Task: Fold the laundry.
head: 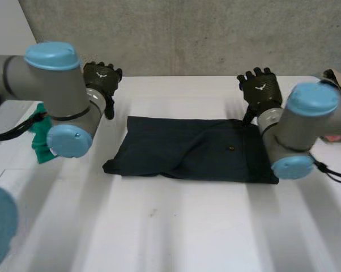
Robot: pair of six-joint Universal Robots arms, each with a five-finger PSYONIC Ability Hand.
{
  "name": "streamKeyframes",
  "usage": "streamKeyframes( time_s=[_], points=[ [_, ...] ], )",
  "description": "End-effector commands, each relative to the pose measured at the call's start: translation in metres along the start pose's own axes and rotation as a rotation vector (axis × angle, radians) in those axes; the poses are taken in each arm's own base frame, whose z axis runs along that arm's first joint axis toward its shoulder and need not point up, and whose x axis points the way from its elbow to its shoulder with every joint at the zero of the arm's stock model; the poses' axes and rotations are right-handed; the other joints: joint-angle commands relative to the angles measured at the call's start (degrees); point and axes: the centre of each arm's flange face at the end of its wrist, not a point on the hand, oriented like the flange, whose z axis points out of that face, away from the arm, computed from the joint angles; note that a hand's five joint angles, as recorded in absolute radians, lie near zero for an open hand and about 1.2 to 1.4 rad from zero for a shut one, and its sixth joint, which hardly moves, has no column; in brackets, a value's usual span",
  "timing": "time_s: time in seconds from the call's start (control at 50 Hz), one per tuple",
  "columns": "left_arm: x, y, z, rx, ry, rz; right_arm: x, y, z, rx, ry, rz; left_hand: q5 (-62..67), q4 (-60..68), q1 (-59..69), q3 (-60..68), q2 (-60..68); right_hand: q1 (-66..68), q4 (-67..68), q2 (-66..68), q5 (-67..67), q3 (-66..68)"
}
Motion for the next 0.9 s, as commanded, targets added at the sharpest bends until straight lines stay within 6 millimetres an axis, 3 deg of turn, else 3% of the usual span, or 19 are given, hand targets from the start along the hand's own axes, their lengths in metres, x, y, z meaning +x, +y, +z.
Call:
streamKeyframes(
  time_s=[0.02, 0.12, 0.2, 0.26, 0.4, 0.5, 0.6, 0.76, 0.8, 0.86, 0.9],
  points=[
    [0.021, 0.012, -0.067, -0.123, 0.218, -0.024, 0.030, -0.025, -0.058, -0.280, -0.144, 0.030, 9.00, 10.39, 11.04, 9.88, 9.97, -3.04, -2.28, -2.09, -2.86, -2.06],
    [0.050, 0.038, -0.095, -0.195, 0.387, -0.050, 0.034, -0.008, -0.099, -0.506, -0.218, 0.067, 18.93, 20.31, 20.96, 19.80, 19.89, -3.04, -2.28, -2.09, -2.86, -2.06],
    [0.058, 0.053, -0.097, -0.240, 0.402, -0.045, 0.036, 0.006, -0.112, -0.532, -0.216, 0.099, 19.96, 21.35, 21.99, 20.84, 20.93, 3.50, 4.26, 4.45, 3.68, 4.48],
    [0.061, 0.061, -0.092, -0.252, 0.386, -0.041, 0.035, 0.014, -0.117, -0.519, -0.219, 0.112, 23.98, 25.37, 26.02, 24.86, 24.95, 5.54, 6.29, 6.49, 5.72, 6.52],
    [0.053, 0.070, -0.062, -0.180, 0.255, -0.031, 0.029, 0.033, -0.127, -0.469, -0.212, 0.111, 66.85, 68.24, 68.88, 67.72, 67.81, 5.54, 6.30, 6.49, 5.72, 6.52],
    [0.041, 0.073, -0.047, -0.141, 0.176, 0.025, 0.021, 0.043, -0.131, -0.440, -0.206, 0.103, 67.21, 68.60, 69.25, 68.09, 68.18, 5.71, 6.46, 6.66, 5.89, 6.69],
    [0.034, 0.075, -0.048, -0.154, 0.155, 0.103, 0.014, 0.048, -0.129, -0.394, -0.194, 0.092, 67.21, 68.60, 69.25, 68.09, 68.18, 9.07, 9.82, 10.02, 9.25, 10.05],
    [0.039, 0.062, -0.067, -0.112, 0.204, 0.140, 0.007, 0.055, -0.118, -0.295, -0.167, 0.056, 16.32, 17.70, 18.35, 17.19, 17.28, 18.81, 19.56, 19.76, 18.99, 19.79],
    [0.035, 0.054, -0.071, -0.098, 0.190, 0.127, 0.007, 0.058, -0.114, -0.280, -0.161, 0.031, 10.55, 11.94, 12.58, 11.43, 11.52, 29.89, 30.64, 30.84, 30.07, 30.87],
    [0.029, 0.041, -0.076, -0.074, 0.167, 0.097, 0.014, 0.064, -0.110, -0.273, -0.134, -0.035, 7.53, 8.92, 9.57, 8.41, 8.50, 66.87, 67.62, 67.82, 67.05, 67.85],
    [0.027, 0.038, -0.078, -0.070, 0.164, 0.084, 0.021, 0.065, -0.109, -0.282, -0.107, -0.064, 5.00, 6.39, 7.04, 5.88, 5.97, 66.96, 67.72, 67.91, 67.14, 67.94]
  ],
)
